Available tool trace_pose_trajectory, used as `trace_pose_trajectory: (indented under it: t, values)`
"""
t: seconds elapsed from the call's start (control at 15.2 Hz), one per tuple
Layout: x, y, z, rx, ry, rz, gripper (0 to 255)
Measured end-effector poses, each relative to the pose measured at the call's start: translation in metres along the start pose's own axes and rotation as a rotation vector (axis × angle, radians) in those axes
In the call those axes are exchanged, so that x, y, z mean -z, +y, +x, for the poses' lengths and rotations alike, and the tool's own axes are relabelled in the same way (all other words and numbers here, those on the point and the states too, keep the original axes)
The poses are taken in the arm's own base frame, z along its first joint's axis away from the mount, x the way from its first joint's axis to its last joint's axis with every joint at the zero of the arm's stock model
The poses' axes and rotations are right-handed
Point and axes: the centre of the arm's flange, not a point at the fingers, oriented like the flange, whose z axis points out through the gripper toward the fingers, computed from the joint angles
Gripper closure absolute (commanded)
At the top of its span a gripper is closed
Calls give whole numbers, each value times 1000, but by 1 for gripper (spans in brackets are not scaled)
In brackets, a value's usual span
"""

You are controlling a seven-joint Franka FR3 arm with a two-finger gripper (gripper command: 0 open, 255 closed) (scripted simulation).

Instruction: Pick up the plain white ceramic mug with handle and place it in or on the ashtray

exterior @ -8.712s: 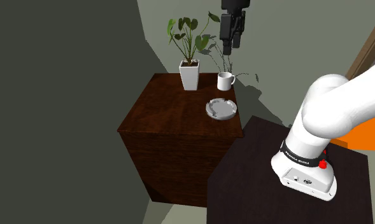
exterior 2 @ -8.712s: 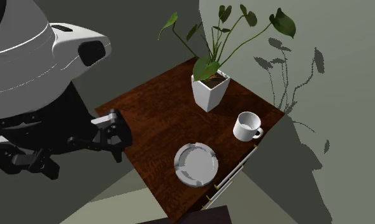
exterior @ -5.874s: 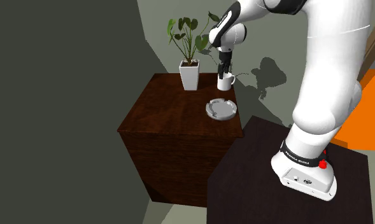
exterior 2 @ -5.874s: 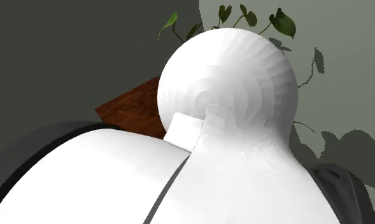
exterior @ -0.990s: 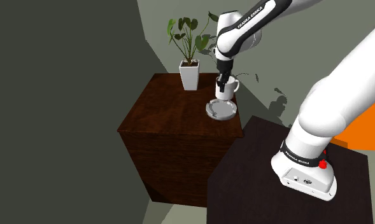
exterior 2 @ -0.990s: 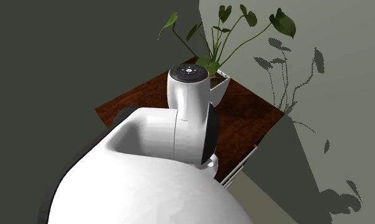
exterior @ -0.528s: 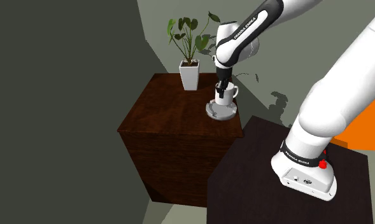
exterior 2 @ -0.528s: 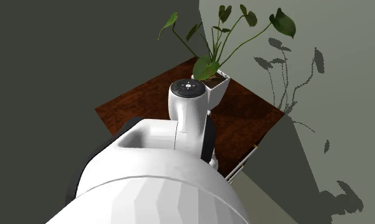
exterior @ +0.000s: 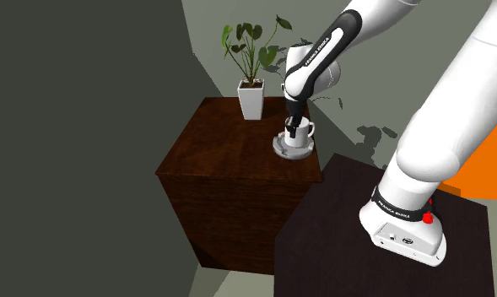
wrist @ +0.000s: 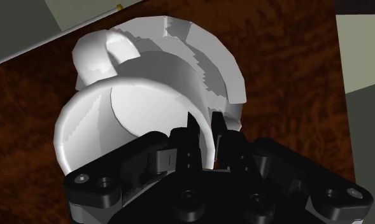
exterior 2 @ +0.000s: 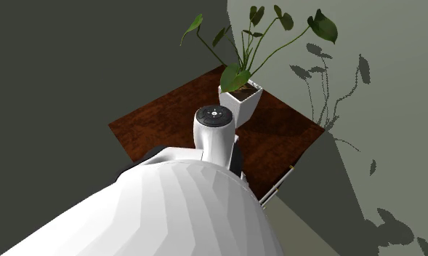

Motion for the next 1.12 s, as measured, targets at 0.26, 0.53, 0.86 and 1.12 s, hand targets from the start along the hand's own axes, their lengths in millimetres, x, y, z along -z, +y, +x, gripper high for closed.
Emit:
trace_pose_trajectory:
  t: [0.26,0.53,0.86,1.12]
  values:
    - [-2,1,0,0,0,0,255]
    - [-2,1,0,0,1,0,0]
    - [5,1,0,0,2,-1,0]
    - [43,1,1,0,2,-1,0]
